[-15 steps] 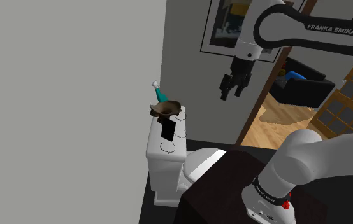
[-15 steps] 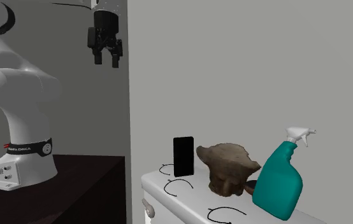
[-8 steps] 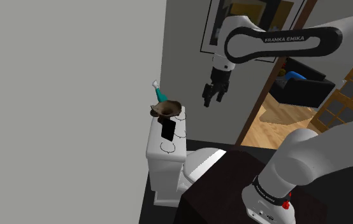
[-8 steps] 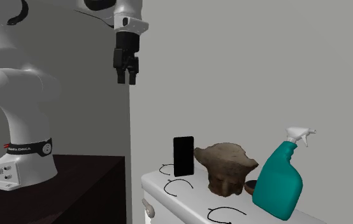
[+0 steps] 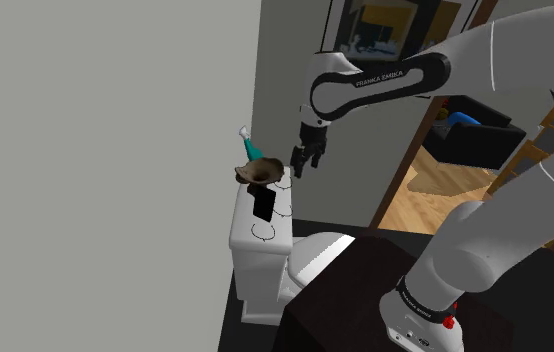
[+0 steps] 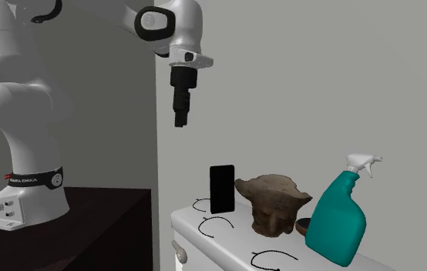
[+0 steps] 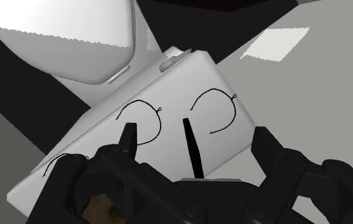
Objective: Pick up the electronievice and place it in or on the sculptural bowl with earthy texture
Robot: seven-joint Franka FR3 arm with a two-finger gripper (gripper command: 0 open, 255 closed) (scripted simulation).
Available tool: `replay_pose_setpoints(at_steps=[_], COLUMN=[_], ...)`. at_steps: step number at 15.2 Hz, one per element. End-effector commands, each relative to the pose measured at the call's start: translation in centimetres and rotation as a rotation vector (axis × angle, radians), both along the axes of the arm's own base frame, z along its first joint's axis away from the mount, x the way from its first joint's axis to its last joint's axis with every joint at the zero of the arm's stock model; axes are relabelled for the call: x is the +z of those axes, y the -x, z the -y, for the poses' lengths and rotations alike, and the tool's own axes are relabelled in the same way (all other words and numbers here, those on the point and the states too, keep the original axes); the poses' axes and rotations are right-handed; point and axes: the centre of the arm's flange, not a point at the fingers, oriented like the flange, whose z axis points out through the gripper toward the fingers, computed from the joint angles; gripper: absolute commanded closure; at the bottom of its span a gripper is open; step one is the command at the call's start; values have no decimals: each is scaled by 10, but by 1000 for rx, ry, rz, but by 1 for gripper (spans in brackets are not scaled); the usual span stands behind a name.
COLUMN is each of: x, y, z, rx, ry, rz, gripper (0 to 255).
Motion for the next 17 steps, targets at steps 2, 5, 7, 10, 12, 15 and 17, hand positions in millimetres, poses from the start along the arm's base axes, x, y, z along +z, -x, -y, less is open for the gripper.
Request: replay_pose_setpoints(at_steps=[2, 5, 7, 10, 12, 15, 17], x=[-30, -58, -77, -105, -124, -139, -150], y=[-27, -55, -73, -99, -115, -113, -112], z=[-6, -17, -25, -38, -47, -46, -46], rx=[53, 106, 140, 193, 226, 226, 226], ry=[5, 9, 12, 17, 20, 20, 20], rz=[-7, -13, -18, -24, -29, -29, -29], gripper=[0, 0, 0, 0, 0, 0, 0])
